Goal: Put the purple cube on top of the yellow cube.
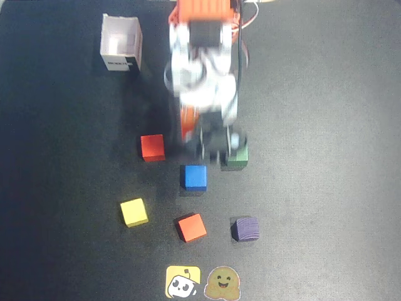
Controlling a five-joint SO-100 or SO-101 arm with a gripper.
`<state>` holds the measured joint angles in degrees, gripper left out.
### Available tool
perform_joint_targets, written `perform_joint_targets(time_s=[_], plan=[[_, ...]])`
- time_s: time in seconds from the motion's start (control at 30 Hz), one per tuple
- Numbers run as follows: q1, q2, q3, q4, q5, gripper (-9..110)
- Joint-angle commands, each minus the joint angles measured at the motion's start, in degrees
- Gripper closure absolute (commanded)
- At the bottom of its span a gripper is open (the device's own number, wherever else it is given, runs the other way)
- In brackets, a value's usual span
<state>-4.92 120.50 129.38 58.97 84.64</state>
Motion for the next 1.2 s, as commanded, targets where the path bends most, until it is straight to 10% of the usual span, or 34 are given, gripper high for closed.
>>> perform_joint_targets(time_s=[0.0, 1.17], plan=[[-1.2, -10.2, -10.9, -1.1, 0.5, 87], [-11.8, -30.1, -24.3, -16.0, 14.0, 81]])
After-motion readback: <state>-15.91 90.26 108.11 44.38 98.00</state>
